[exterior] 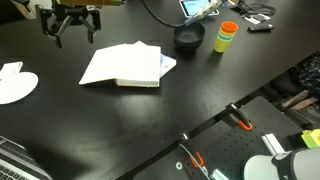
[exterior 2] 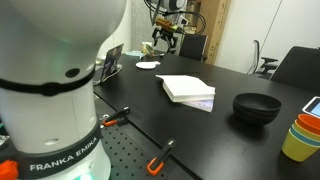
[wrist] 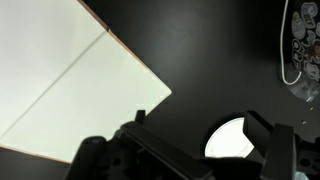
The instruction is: Open the book, then flip a few pages
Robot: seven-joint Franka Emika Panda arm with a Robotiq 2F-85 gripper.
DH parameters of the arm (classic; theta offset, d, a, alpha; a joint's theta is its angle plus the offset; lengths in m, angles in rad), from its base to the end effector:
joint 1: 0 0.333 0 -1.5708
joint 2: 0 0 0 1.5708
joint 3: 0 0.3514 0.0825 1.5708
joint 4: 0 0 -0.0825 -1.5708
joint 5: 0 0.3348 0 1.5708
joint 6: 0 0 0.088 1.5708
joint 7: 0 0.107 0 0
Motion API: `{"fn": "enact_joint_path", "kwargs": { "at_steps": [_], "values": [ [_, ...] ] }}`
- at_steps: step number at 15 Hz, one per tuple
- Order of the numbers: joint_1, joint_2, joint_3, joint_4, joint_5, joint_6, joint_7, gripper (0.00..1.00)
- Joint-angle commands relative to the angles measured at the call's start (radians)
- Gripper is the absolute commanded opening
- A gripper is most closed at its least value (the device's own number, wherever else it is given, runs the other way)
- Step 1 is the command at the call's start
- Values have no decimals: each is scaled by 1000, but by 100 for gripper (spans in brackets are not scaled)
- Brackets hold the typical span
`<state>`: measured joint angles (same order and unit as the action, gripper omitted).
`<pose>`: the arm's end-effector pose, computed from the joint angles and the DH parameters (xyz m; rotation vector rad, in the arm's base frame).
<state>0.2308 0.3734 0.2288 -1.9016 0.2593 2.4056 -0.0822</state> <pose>0.5560 0.2616 0.3872 -2.8099 -0.4816 -0.1156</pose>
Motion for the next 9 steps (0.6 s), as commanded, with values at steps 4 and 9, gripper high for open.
{"fn": "enact_joint_path", "kwargs": {
  "at_steps": [4, 9],
  "values": [
    [-63, -22, -77, -65, -34, 4, 88, 100],
    [-136, -46, -118, -165, -8, -17, 104, 100]
  ]
}}
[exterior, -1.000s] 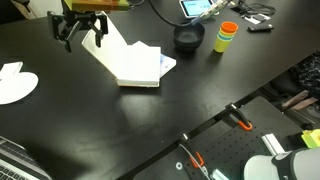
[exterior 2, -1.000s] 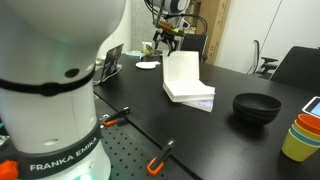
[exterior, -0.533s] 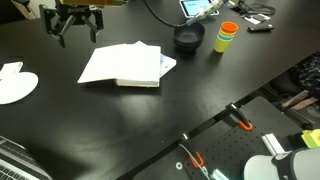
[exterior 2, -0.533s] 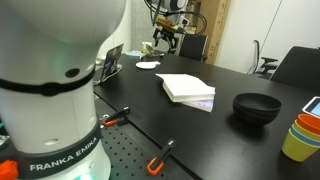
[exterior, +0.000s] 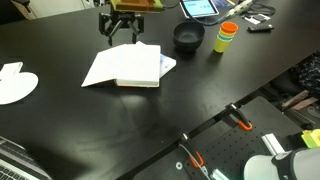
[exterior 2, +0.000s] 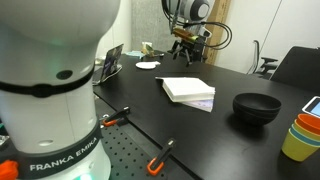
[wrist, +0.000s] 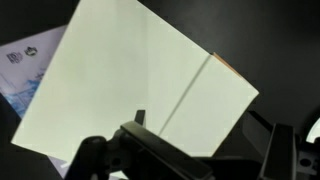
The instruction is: Open the book, then flip a few pages
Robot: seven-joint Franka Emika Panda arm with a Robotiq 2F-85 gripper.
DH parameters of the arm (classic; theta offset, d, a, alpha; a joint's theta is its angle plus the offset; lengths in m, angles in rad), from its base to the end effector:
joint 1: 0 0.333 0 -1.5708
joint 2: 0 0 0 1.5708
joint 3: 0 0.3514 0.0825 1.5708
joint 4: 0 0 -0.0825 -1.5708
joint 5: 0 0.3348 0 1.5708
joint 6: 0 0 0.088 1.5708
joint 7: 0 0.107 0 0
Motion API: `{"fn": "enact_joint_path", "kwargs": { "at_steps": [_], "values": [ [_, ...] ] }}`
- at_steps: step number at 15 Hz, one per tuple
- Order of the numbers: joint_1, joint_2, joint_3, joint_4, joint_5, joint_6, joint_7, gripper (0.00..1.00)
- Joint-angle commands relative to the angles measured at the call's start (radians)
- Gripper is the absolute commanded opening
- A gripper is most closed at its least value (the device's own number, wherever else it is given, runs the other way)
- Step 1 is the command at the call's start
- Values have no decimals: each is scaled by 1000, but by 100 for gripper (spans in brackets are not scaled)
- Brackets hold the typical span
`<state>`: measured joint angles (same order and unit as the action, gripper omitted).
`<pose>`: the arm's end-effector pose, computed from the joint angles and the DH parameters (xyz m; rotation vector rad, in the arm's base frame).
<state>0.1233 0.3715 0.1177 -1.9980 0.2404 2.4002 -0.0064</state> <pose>0.5723 0.1371 0.3455 -2.9306 -0.0929 -0.0081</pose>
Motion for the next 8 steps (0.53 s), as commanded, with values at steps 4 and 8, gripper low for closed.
{"fn": "enact_joint_path", "kwargs": {
  "at_steps": [4, 8],
  "values": [
    [-60, -86, -32, -161, 5, 0, 54, 100],
    [-109, -88, -19, -212, 86, 36, -10, 100]
  ]
}}
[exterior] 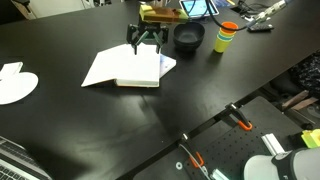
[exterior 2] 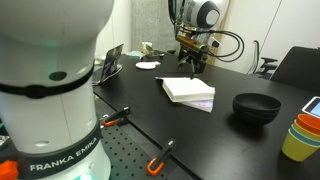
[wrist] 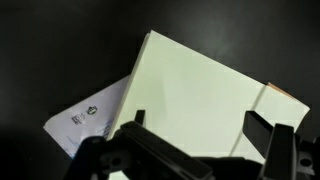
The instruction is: Open the book, then flip a few pages
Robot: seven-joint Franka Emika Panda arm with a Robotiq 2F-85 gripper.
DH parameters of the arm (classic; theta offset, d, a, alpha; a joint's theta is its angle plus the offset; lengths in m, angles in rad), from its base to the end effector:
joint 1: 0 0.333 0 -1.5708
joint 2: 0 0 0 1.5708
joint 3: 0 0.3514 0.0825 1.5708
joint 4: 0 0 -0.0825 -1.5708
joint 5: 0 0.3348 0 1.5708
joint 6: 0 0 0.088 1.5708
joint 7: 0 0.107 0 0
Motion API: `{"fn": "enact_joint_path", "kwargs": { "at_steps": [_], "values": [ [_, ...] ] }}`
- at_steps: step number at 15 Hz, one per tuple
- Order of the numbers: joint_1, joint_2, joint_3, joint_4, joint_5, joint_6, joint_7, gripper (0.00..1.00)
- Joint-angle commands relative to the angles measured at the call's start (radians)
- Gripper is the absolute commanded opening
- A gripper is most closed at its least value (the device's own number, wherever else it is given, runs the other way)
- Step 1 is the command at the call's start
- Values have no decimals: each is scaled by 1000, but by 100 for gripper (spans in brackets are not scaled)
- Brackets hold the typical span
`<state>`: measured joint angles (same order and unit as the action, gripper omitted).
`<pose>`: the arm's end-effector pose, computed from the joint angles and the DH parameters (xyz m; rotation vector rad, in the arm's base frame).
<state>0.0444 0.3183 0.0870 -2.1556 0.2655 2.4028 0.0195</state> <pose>0.5362 0.0708 0.3169 -2.9428 0.1396 0.1280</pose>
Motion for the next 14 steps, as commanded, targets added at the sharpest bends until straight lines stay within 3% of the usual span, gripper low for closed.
{"fn": "enact_joint_path", "kwargs": {
  "at_steps": [1, 14],
  "values": [
    [-39, -31, 13, -60, 82, 39, -48, 100],
    [-85, 130, 43, -35, 167, 140, -139, 100]
  ]
}}
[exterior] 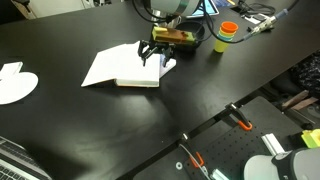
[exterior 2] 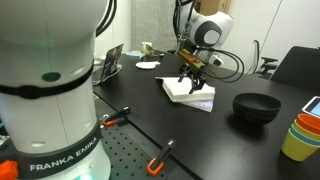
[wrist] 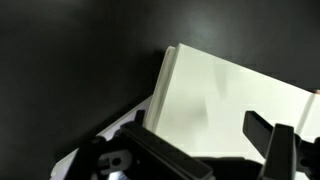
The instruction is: Open the book, then flip a few pages
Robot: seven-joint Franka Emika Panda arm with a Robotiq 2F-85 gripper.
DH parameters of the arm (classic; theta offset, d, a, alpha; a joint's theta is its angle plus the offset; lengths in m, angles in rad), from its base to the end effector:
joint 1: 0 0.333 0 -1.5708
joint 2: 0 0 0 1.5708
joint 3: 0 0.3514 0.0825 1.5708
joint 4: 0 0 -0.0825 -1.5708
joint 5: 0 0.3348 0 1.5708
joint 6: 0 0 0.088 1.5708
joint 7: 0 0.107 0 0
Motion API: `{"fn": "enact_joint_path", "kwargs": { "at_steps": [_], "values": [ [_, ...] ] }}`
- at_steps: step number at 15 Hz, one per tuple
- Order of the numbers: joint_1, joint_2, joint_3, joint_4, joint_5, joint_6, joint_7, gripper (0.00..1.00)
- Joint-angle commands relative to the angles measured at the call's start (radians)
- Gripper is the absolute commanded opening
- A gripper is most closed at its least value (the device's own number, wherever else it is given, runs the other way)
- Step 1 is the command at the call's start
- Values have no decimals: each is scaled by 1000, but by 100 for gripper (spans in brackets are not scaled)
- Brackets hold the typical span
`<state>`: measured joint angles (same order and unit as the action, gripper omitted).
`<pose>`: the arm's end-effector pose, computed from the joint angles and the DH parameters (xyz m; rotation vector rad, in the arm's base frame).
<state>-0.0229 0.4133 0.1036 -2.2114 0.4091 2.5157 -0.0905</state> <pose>0.5279 0.0379 0.2561 -2.8629 0.2611 0.1589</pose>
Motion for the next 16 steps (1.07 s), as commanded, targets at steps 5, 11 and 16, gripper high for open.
{"fn": "enact_joint_path", "kwargs": {
  "at_steps": [5, 11, 16],
  "values": [
    [-44, 85, 54, 47, 43, 36, -39, 100],
    [-115, 94, 121, 62, 156, 3, -121, 100],
    [-125, 79, 114, 54, 188, -21, -139, 52]
  ]
}}
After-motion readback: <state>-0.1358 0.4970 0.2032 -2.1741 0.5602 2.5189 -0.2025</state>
